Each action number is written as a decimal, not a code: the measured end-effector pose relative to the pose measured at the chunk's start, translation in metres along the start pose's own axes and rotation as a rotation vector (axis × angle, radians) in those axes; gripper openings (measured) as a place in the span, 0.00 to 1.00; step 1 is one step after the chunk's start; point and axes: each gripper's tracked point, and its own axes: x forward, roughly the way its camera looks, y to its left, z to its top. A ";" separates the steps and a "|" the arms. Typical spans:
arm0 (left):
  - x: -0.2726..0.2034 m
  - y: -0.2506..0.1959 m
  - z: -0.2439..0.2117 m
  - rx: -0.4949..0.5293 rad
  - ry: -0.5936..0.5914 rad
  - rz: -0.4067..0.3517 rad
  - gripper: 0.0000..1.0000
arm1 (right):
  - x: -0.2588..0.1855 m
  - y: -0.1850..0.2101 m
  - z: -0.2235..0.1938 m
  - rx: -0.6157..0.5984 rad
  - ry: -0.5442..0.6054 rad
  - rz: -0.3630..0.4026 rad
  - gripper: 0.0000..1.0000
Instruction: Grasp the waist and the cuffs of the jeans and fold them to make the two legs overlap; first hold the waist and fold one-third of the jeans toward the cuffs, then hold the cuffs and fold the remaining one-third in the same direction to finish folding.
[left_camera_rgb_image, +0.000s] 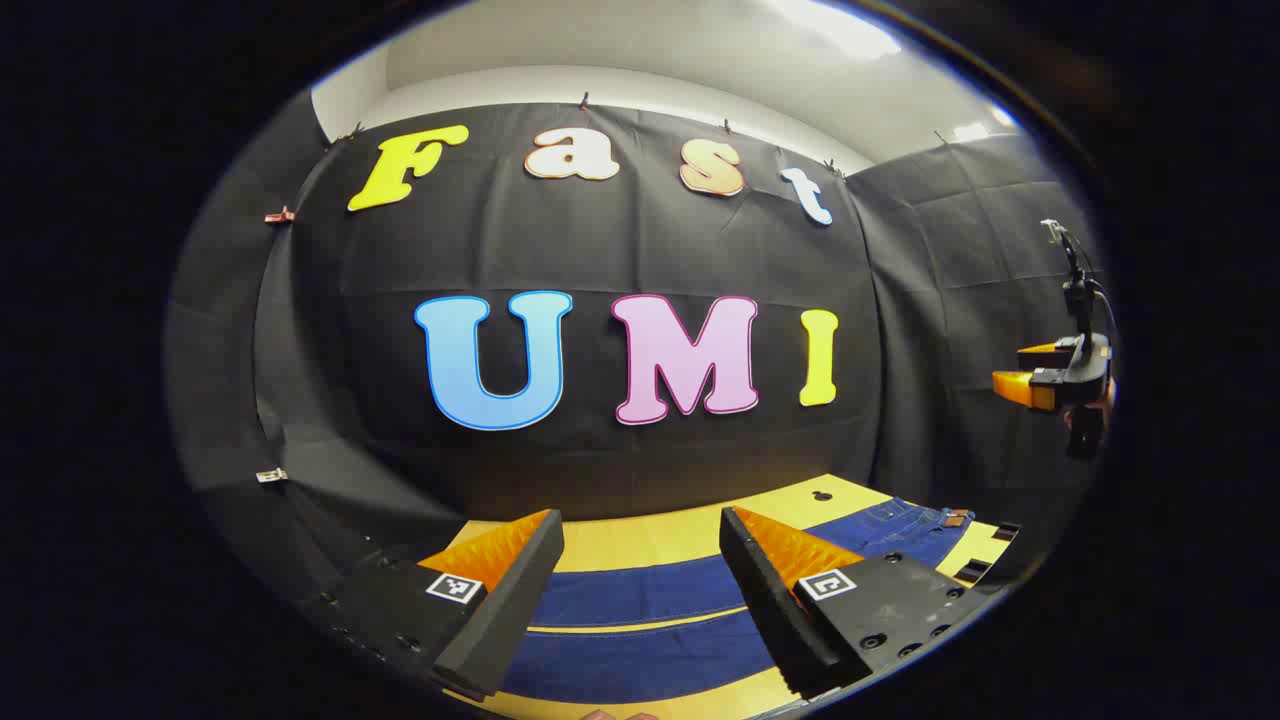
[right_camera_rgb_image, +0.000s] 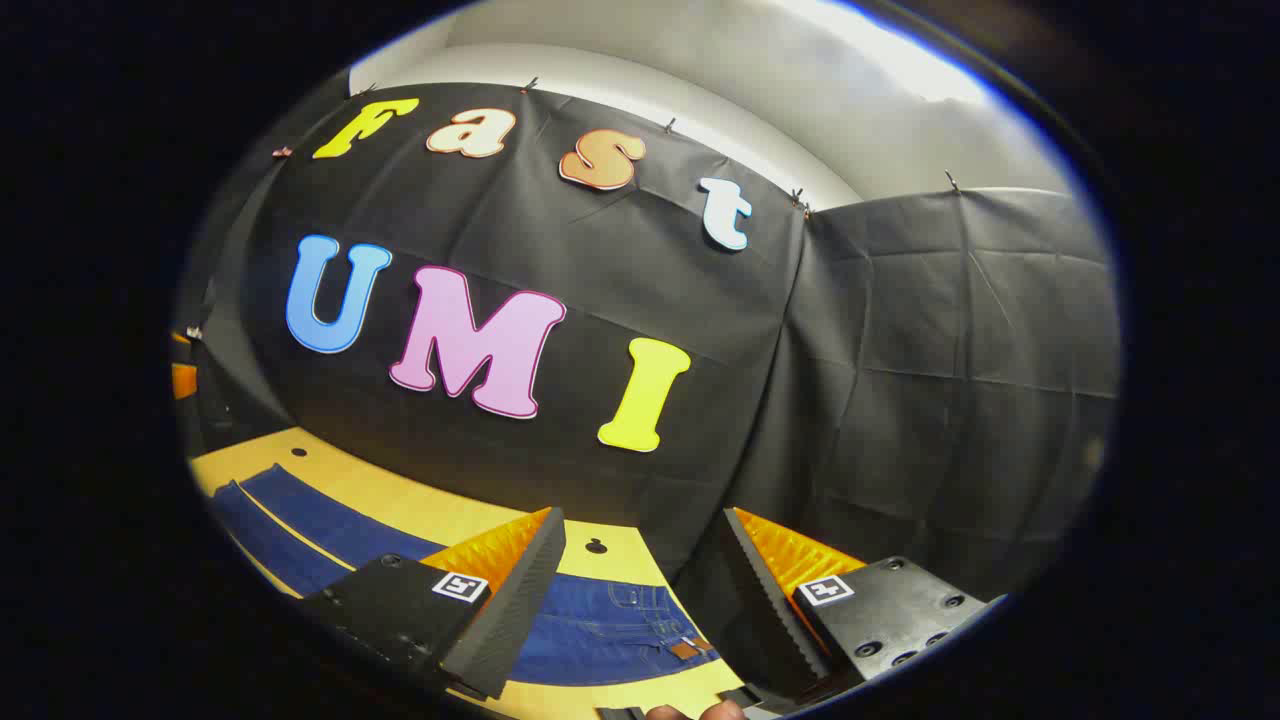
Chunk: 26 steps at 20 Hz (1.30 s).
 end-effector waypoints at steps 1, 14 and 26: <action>-0.001 0.002 -0.003 0.005 0.003 -0.004 0.99 | -0.001 -0.002 0.000 -0.029 0.000 0.002 0.94; -0.005 -0.002 -0.019 0.065 0.045 -0.036 0.97 | -0.010 -0.029 -0.011 -0.127 0.030 -0.036 0.96; -0.026 0.035 -0.117 0.283 0.280 -0.218 0.97 | -0.005 -0.031 -0.060 -0.362 0.077 0.053 0.96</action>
